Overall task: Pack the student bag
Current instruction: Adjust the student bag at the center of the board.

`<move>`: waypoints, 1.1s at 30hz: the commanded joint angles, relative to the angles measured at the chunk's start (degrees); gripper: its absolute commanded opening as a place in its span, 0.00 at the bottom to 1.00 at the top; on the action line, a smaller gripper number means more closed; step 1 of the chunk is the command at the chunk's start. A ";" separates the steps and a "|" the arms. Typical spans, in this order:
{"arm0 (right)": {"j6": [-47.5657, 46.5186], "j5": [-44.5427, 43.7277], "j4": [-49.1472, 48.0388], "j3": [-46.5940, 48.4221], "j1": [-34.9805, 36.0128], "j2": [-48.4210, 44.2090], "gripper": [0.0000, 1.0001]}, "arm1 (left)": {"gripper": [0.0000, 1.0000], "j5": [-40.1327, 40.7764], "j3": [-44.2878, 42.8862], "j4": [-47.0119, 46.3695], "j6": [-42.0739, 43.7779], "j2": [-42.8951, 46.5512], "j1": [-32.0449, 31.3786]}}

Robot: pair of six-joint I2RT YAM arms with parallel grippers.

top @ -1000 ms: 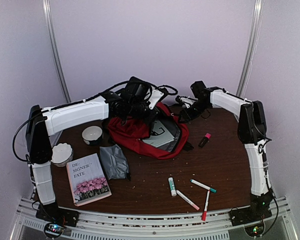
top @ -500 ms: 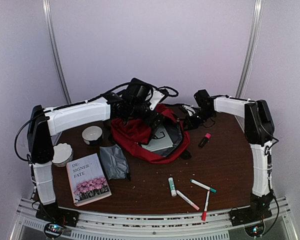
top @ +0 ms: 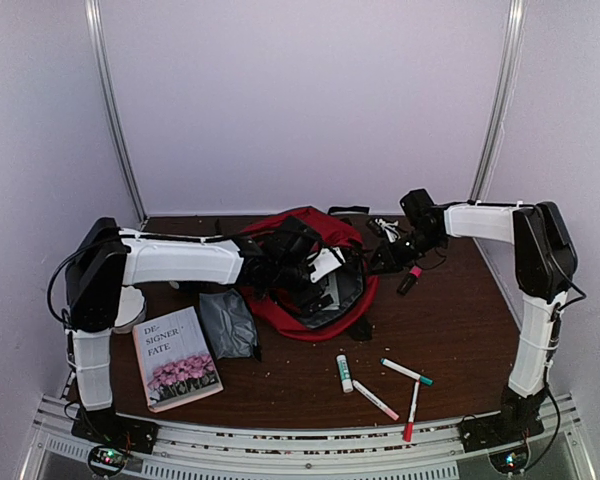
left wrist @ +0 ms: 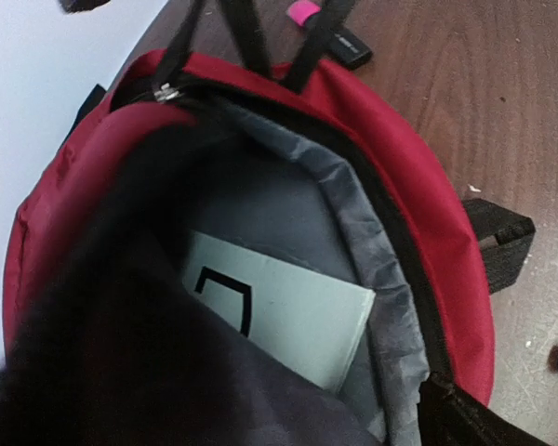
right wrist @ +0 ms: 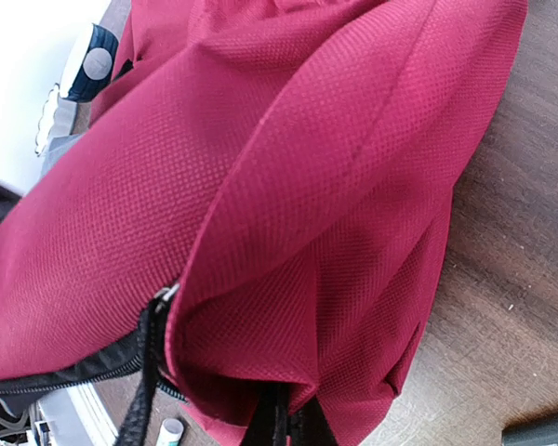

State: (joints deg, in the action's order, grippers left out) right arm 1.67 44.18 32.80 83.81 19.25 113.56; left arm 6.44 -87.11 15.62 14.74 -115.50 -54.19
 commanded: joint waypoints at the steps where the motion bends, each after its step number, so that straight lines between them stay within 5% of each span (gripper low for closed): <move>1: 1.84 3.62 -2.01 -0.12 0.26 -0.13 0.00 | 0.98 1.05 -1.22 -3.57 5.91 -0.26 -1.33; 19: 3.93 6.59 -4.63 -2.63 0.24 -0.96 0.00 | 0.98 11.61 -8.77 -1.14 14.19 -11.38 -1.35; 33: 9.13 9.40 -10.03 -7.43 0.27 -3.06 0.00 | 0.98 33.58 -18.98 -9.10 10.20 -20.05 -0.09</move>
State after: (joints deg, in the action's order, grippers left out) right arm 8.49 49.30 23.09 78.28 19.11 113.54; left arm 28.21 -101.80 14.59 27.44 -132.94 -57.49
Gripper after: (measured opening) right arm 0.007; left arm 0.978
